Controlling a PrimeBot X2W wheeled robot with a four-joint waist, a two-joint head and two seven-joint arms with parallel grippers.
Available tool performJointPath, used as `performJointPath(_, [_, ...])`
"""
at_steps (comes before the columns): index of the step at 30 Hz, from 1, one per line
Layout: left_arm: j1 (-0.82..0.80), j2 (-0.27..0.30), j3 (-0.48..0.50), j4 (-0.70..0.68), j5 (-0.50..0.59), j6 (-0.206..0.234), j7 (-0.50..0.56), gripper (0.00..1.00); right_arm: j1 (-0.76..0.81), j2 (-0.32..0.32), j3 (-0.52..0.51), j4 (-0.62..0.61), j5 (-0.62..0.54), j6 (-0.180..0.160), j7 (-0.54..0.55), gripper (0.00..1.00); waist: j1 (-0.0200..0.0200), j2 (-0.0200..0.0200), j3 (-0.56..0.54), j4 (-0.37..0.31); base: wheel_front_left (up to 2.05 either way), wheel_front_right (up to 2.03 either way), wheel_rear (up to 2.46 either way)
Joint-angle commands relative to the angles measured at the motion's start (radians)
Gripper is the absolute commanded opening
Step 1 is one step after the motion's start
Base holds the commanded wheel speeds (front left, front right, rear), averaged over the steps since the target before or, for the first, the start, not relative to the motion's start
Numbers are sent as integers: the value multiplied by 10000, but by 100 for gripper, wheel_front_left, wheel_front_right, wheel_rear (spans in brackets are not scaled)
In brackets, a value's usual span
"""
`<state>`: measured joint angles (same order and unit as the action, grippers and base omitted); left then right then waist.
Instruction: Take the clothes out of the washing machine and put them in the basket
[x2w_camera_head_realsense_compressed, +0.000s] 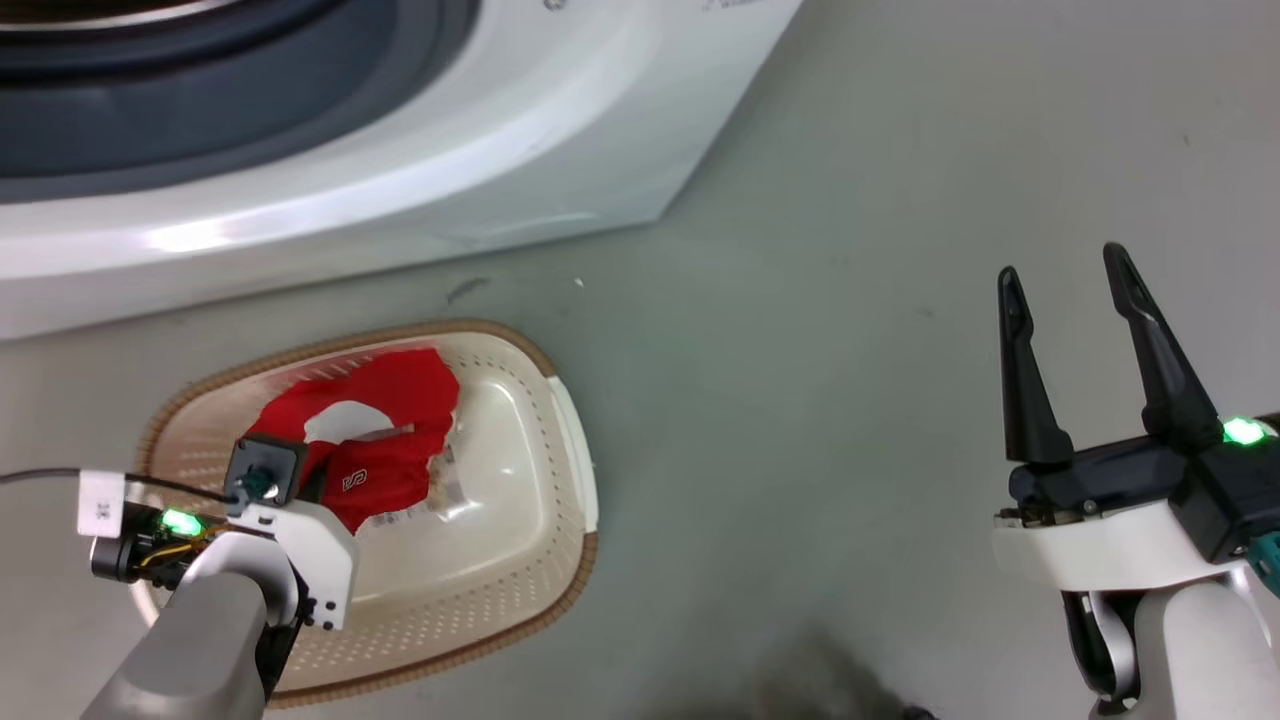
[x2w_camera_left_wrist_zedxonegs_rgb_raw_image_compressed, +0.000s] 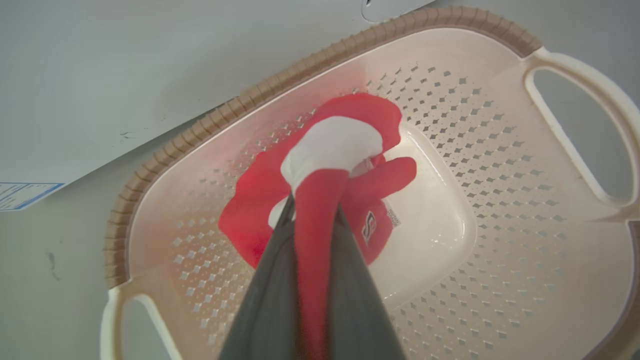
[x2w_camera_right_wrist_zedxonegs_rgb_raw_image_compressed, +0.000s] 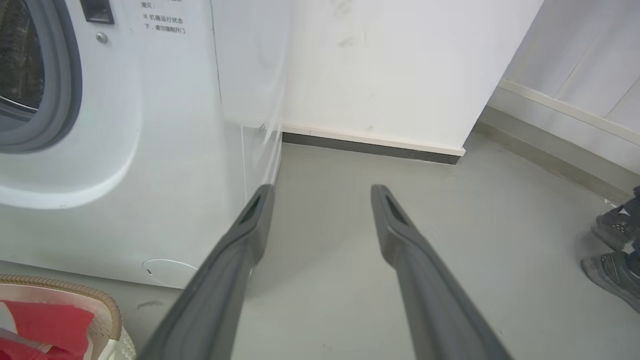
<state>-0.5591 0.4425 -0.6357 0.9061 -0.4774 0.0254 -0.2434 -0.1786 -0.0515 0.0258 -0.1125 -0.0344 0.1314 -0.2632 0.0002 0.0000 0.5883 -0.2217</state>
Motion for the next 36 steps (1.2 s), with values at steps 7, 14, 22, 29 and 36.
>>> performJointPath(7, [-866, -626, 345, 1710, -351, -320, -180, 0, -241, 22, 27, -142, -19, -14, -24, 100, -2, 0, 680, -435, 0, 0, 0])
performJointPath(14, [-920, -977, 677, 1790, -290, -257, -232, 100, -122, 20, 13, -30, -206, -14, -24, 100, -2, 0, 80, -97, 0, 0, 0])
performJointPath(22, [82, -1118, 1536, 257, 12, -360, -221, 100, 85, 16, -78, 255, -258, -14, -24, 100, -2, 0, -1106, 491, 0, 0, 0])
performJointPath(29, [1278, -1243, 2367, -1484, 660, -250, -221, 100, 480, 19, -202, 612, -364, -14, -26, 100, -2, 0, -2369, 1010, 0, 0, 0])
performJointPath(36, [2365, -1236, 3112, -2919, 1145, -145, -221, 100, 820, 19, -209, 858, -238, -14, -24, 100, -2, 0, -3368, 1172, 0, 0, 0])
